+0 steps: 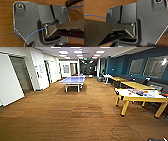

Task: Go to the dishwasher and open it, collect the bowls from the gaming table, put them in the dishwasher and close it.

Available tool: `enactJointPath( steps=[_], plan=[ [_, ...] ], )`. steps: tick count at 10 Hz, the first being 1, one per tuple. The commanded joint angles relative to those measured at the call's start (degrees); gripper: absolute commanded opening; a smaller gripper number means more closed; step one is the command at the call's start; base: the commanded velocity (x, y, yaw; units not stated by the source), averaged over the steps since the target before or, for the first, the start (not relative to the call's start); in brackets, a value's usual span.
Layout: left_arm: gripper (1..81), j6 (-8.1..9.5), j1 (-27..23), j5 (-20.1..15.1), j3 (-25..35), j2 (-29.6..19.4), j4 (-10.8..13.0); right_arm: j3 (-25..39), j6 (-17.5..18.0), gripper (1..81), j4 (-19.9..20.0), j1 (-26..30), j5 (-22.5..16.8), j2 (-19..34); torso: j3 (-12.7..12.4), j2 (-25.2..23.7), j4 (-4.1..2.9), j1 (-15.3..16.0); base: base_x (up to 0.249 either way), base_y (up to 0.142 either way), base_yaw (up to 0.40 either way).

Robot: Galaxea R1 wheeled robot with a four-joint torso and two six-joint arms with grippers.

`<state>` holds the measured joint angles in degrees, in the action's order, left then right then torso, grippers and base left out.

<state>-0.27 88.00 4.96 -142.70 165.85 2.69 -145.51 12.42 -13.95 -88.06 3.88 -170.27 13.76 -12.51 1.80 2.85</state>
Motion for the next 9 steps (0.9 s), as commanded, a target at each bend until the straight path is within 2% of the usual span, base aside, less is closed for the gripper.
enactJointPath(
  steps=[1, 9],
  plan=[
    [81.1, -0.43, -2.09, -2.94, 0.32, -0.25, 0.29, 0.41, -0.21, 81.1, -0.38, 2.41, -2.65, -0.1, 0.0, 0.0, 0.0, 0.0, 0.184, 0.0, 0.0],
    [81.1, -0.43, -2.09, -2.94, 0.05, 0.1, 0.47, 0.15, -0.21, 81.1, -0.38, 2.4, -2.56, -0.19, 0.0, 0.0, 0.0, 0.02, 0.188, 0.0, 0.0]
  ],
)
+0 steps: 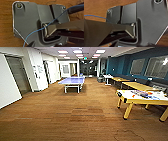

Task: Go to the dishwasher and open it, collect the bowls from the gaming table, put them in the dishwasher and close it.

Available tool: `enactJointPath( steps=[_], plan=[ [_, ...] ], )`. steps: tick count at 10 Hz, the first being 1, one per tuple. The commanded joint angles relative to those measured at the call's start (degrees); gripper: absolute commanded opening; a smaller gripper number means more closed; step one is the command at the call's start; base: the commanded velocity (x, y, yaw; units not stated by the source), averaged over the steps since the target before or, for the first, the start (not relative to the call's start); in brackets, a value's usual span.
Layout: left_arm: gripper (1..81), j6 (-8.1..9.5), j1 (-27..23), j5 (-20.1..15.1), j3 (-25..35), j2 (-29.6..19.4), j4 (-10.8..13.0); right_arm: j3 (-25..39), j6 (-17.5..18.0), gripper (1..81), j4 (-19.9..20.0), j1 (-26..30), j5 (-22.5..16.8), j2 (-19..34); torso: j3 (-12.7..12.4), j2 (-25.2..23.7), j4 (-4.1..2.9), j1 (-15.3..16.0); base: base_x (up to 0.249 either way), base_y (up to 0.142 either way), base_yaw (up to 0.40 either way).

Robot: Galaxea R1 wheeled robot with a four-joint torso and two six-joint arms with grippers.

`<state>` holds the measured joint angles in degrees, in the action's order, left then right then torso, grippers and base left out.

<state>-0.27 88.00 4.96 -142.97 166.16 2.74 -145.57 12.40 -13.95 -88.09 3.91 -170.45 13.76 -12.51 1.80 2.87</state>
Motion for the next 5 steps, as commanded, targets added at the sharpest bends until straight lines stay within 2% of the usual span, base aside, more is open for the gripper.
enactJointPath(
  steps=[1, 5],
  plan=[
    [81.1, -0.43, -2.09, -2.94, 0.32, -0.21, 0.42, 0.21, -0.18, 81.1, -0.38, 2.43, -2.68, 0.08, 0.0, 0.0, 0.0, 0.0, 0.193, 0.0, 0.0],
    [81.1, -0.35, -2.09, -2.94, 0.32, -0.12, 0.42, 0.12, -0.18, 81.1, -0.38, 2.34, -2.59, 0.0, 0.0, 0.0, 0.0, 0.0, 0.194, 0.0, 0.0]
  ],
)
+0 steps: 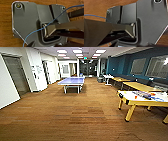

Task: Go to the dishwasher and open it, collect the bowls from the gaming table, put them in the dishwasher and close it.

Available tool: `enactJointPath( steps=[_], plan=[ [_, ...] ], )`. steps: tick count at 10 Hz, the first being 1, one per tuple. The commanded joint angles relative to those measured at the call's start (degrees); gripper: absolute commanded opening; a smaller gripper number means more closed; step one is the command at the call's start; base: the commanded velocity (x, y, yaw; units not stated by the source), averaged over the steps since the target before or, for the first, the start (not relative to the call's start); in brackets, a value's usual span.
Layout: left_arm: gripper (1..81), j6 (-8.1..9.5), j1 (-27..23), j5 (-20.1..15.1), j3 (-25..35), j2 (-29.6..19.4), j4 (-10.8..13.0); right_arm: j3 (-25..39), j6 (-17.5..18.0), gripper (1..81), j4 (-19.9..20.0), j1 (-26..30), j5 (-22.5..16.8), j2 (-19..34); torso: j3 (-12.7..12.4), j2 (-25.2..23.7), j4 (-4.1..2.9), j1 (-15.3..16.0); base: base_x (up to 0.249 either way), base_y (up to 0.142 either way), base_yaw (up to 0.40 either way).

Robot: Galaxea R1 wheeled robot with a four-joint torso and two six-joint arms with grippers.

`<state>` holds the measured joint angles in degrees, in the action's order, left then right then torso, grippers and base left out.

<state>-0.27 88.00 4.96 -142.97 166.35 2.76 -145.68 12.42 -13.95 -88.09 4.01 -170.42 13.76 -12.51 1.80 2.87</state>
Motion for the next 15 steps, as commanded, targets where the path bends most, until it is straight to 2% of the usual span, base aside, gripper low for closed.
enactJointPath(
  steps=[1, 15],
  plan=[
    [81.1, -0.43, -2.09, -2.94, 0.32, -0.23, 0.41, 0.32, -0.2, 81.1, -0.38, 2.43, -2.69, -0.03, 0.0, 0.0, 0.0, 0.0, 0.196, 0.0, 0.0],
    [81.1, -0.43, -2.17, -2.94, -0.56, 0.56, 0.5, 0.05, -0.21, 81.1, -0.38, 2.25, -2.69, -0.12, 0.0, 0.0, 0.0, -0.04, 0.201, 0.0, 0.0]
  ],
)
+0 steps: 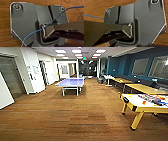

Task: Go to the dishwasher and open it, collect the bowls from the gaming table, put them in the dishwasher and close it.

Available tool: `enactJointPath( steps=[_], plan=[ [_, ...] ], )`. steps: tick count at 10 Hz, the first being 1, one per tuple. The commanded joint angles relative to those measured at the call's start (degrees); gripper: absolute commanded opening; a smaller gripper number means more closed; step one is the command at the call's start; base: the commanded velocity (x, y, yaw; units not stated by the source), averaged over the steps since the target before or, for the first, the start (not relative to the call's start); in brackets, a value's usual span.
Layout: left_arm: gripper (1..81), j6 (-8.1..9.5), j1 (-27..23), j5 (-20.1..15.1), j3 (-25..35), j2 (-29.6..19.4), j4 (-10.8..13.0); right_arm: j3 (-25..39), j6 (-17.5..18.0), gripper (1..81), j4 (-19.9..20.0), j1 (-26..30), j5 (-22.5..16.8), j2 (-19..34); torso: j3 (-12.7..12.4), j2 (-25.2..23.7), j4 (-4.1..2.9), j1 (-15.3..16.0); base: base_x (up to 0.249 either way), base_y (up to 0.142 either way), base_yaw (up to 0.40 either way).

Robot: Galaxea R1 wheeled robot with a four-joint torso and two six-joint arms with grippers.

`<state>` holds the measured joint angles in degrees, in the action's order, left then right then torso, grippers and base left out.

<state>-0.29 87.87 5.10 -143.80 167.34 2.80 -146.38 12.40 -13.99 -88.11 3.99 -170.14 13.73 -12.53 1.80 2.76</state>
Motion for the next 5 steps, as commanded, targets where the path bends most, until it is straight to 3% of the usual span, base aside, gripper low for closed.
enactJointPath(
  steps=[1, 5],
  plan=[
    [81.1, -0.41, -2.04, -3.07, 0.27, -0.42, 0.45, 0.76, -0.18, 81.1, -0.33, 2.28, -2.67, -0.49, 0.0, 0.0, 0.0, 0.0, 0.202, 0.0, 0.0],
    [81.1, -0.41, -2.04, -3.07, 0.18, -0.25, 0.45, 0.67, -0.18, 81.1, -0.33, 2.19, -2.67, -0.49, 0.02, 0.02, 0.0, 0.02, 0.202, 0.0, 0.0]
  ],
)
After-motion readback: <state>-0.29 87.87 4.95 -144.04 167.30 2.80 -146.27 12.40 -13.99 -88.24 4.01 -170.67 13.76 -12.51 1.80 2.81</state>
